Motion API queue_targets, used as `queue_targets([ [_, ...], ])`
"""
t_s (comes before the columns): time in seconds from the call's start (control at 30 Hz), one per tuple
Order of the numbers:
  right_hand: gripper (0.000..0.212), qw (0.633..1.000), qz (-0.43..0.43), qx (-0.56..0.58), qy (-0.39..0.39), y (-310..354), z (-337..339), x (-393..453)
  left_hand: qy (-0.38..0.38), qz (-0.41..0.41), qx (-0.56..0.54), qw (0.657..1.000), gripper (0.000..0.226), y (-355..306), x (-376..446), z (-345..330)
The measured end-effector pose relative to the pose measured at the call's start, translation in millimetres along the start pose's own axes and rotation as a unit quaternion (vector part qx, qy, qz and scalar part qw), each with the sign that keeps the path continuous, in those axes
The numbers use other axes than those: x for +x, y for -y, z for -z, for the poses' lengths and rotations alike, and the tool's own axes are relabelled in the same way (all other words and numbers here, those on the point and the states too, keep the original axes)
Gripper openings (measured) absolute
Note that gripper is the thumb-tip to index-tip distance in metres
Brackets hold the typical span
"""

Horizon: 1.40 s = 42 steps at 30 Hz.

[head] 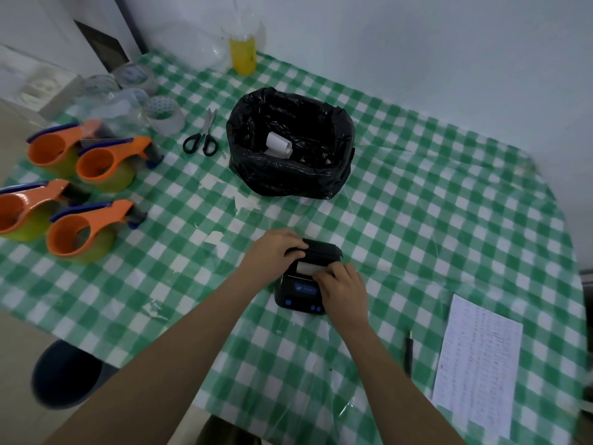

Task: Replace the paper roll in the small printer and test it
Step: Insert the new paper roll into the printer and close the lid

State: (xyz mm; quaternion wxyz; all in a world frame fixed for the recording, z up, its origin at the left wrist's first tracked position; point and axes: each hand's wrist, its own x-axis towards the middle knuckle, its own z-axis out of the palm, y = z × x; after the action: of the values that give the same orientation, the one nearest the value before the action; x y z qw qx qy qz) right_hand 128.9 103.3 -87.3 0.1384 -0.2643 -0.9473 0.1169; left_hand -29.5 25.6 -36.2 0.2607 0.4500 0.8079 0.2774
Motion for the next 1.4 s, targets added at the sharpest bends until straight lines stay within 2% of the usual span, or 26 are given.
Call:
queue_targets([
  [0.07,0.007,1.000,0.004,-0.002,-0.006,1,0,-3,0.005,-0.005,0.000,1.000,0.025,5,-6,-3],
  [0.23,0.018,1.000,0.009,0.011,-0.016,3,1,-7,-0.007,0.002,-0.003,1.000,0.025,9,-12,-10],
  [0.6,0.021,0.998,0.035,0.034,-0.047,2,4,-8,0.011,0.008,-0.002,1.000,0.025,9,-12,-8],
  [0.77,0.021,0.998,0.031,0.062,0.000,3,7,-7,0.021,-0.006,0.019,1.000,0.027,14,-21,-11],
  [0.9,0.014,0.993,-0.017,0.117,0.005,6,8,-4,0.038,-0.042,0.048,0.997,0.034,18,-30,-15],
  [0.97,0.024,0.990,-0.040,0.134,0.022,3,7,-4,0.045,-0.055,0.074,0.995,0.043,21,-33,-16],
  [1.1,0.045,0.991,-0.002,0.097,0.096,-5,9,-9,0.108,-0.063,0.136,0.983,0.071,32,-34,-17],
  [1.27,0.051,0.988,0.026,0.056,0.141,-5,23,-7,0.116,-0.063,0.161,0.978,0.074,41,-34,-20],
  [1.4,0.054,0.986,-0.006,0.071,0.148,1,27,3,0.142,-0.048,0.229,0.962,0.073,35,-30,-16],
])
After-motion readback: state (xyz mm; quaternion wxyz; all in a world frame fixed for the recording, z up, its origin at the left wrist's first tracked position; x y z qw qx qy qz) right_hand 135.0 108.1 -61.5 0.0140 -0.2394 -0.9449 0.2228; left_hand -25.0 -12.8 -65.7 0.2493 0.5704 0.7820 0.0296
